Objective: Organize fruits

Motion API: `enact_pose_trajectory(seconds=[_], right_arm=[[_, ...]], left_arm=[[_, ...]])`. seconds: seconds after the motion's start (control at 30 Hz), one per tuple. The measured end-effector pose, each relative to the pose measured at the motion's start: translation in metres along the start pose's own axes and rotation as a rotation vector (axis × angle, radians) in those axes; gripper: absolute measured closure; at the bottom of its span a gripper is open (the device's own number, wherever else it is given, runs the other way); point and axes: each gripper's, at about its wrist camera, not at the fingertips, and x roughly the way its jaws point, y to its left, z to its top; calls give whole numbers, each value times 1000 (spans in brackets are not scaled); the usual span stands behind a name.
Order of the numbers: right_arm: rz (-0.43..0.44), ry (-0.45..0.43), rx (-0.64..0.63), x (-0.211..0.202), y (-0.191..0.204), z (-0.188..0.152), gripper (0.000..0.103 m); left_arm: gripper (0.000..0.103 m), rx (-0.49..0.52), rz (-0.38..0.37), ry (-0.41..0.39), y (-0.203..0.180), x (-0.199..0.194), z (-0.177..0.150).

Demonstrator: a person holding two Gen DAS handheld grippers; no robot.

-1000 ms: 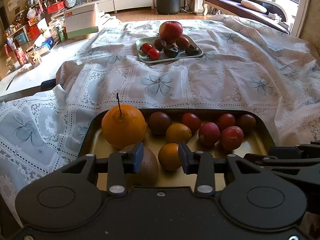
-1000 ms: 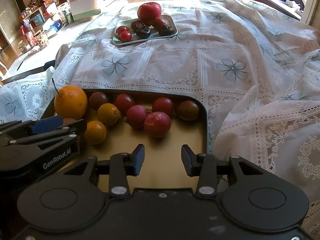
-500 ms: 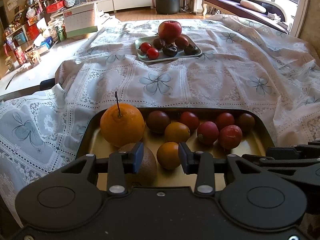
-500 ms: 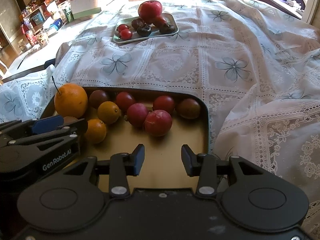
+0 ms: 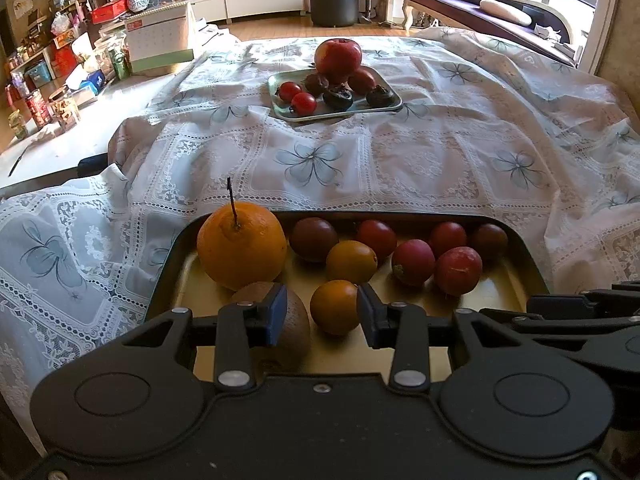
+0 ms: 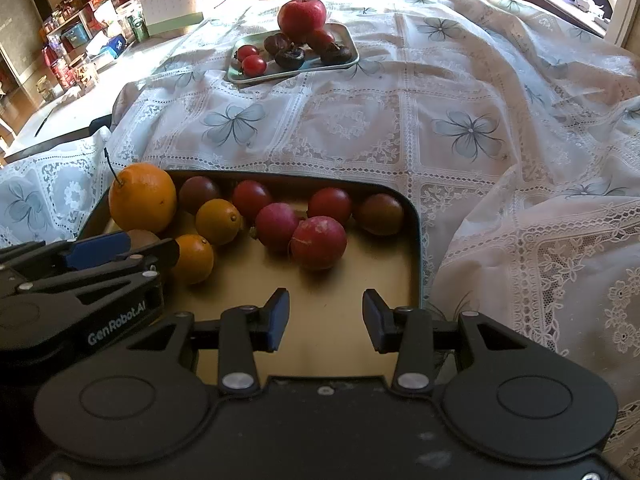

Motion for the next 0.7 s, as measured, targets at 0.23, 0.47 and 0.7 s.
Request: enact_pose_trajectory(seconds=[0.23,0.47,0.7], right_arm=[[2,6,0,1,0,0,60],[4,8,0,2,1,0,60],[5,11,1,2,1,0,60]], left_arm=[[55,-3,3,3,0,1,0],[55,-5,-3,14,1,3,-2],[55,4,3,-1,0,2,-3]])
